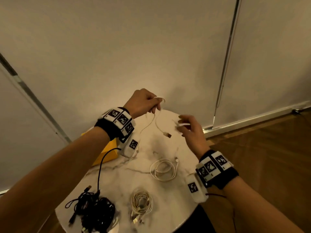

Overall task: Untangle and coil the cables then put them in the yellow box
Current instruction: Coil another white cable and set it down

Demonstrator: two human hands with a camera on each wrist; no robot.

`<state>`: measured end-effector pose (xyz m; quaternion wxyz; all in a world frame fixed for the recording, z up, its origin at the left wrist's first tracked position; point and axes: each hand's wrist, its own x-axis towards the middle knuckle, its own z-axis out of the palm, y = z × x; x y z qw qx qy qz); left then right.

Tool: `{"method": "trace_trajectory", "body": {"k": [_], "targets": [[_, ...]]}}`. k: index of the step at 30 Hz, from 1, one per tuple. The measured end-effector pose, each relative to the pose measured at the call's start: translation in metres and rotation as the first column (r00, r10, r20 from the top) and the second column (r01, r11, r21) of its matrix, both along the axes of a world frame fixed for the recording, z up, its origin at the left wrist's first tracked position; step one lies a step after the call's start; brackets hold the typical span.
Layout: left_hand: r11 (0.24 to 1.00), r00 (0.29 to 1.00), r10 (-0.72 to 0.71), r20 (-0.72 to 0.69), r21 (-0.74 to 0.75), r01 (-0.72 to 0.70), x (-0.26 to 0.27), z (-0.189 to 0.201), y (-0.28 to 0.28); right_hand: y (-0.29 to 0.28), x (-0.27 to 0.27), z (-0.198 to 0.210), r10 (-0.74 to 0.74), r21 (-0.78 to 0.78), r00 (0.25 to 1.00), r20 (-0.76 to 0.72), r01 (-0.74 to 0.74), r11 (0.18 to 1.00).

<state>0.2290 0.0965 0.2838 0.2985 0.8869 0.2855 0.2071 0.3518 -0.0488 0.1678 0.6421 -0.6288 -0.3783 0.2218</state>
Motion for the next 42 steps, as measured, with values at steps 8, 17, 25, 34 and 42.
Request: {"method": "trace_trajectory", "body": {"k": [8,17,25,34,42], "targets": [[0.987,0.988,-0.135,-0.068,0.077,0.14,-0.028,-0.017,-0.036,0.009,-0.031,0.039,0.16,0.0,0.943,0.29,-0.168,0.986],[0.998,0.994,-0.039,-0.098,-0.053,0.034,-0.099,-0.095,-0.026,-0.004,-0.021,0.01,0.198,-0.008,0.932,0.304,-0.205,0.979],[0.734,0.938,0.296,0.18,-0.671,-0.103,-0.158,-0.148,-0.083,-0.024,0.008,-0.051,0.159,-0.206,0.917,0.366,-0.087,0.975],[0.275,0.825,0.45,0.341,-0.932,0.235,-0.143,-0.169,-0.177,-0.07,-0.08,-0.08,0.486,-0.277,0.755,0.441,-0.4,0.874],[0.146,0.839,0.391,0.379,-0.925,0.35,-0.174,-0.188,-0.183,-0.085,-0.111,-0.078,0.456,-0.118,0.854,-0.251,-0.495,0.861]]}}
